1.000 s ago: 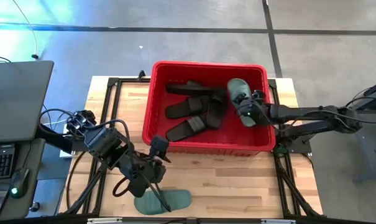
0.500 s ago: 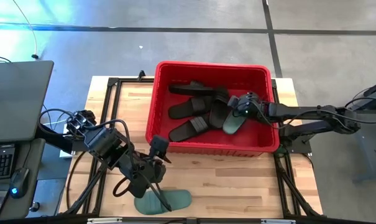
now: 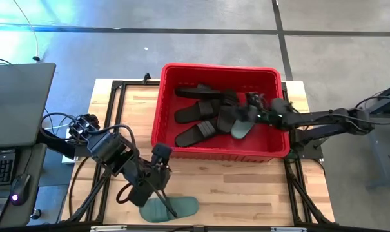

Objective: Pick and place slides into bin
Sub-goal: Put the green slide into the red bin

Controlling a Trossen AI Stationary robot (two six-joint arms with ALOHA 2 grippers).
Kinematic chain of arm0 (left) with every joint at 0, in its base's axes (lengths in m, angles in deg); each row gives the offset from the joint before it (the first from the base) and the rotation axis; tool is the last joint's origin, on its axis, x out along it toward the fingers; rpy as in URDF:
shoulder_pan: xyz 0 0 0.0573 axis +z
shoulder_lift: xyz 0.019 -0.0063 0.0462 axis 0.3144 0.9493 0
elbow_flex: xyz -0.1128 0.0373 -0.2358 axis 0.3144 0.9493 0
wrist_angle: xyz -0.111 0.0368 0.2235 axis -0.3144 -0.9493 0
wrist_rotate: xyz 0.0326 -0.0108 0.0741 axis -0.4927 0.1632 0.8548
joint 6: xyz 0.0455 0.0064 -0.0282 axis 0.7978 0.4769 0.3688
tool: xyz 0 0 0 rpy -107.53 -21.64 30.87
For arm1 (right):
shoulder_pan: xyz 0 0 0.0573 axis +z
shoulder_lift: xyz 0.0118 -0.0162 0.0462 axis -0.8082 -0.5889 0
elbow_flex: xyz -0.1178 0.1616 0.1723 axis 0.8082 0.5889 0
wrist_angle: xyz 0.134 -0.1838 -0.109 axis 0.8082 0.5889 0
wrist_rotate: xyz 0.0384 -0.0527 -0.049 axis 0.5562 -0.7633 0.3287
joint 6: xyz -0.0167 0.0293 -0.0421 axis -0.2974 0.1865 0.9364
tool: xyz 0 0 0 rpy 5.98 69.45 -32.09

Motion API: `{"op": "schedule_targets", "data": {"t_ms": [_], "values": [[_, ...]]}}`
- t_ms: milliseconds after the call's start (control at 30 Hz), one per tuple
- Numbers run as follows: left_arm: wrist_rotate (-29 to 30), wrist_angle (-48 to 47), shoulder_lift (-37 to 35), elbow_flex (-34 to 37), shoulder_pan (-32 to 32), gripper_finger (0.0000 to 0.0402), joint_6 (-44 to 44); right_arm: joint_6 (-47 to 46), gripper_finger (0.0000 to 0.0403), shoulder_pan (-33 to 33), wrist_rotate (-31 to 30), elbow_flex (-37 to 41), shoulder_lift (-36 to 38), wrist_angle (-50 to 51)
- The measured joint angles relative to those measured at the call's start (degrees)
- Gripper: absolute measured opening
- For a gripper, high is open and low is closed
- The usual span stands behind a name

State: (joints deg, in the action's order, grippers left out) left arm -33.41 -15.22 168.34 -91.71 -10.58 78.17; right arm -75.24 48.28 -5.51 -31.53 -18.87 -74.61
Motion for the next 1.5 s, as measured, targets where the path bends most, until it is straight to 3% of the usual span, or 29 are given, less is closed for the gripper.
{"op": "schedule_targets", "data": {"t_ms": [167, 367, 600, 733, 833, 1000, 1133, 1367, 1500], "values": [[-3.03, -2.21, 0.0, 0.21, -1.02, 0.0271, -9.25, 2.24, 0.013, 10.67, 0.98, -0.02, 0.0, -7.92], [-5.46, -0.55, 0.07, 5.07, -5.53, 0.0271, -20.14, 8.73, 0.0129, 22.4, -11.22, -0.02, -0.04, -6.14], [1.64, 3.73, 0.02, 19.02, -14.97, 0.0271, -52.52, 13.12, 0.0129, 33.16, -21.27, -0.03, -0.04, -5.8], [4.91, 17.9, 0.13, 29.16, -19.58, 0.0271, -65.79, 15.9, 0.0129, 35.68, -21.52, -2.56, -0.07, -1.2], [4.89, 27.88, 0.13, 35.74, -21.61, 0.0271, -71.84, 15.91, 0.0129, 36.68, -21.5, -6.65, -0.07, 8.11], [4.98, 31.87, 0.11, 44.85, -24.66, 0.0271, -81.92, 15.65, 0.0129, 38.34, -21.6, -15.16, -1.15, 26.59], [6.88, 34.74, 0.09, 51.27, -27.12, 0.0271, -89.14, 15.57, 0.0129, 39.54, -21.56, -21.35, -4.6, 33.08], [19.82, 50.78, 0.09, 62.74, -29.72, 0.0271, -92.18, 18.56, 0.0129, 40.75, -20.33, -30.56, -12.49, 40.39], [20.97, 55.59, 0.04, 66.87, -29.57, 0.0271, -91.73, 17.43, 0.0129, 40.74, -19.8, -33.68, -15.85, 44.85]]}}
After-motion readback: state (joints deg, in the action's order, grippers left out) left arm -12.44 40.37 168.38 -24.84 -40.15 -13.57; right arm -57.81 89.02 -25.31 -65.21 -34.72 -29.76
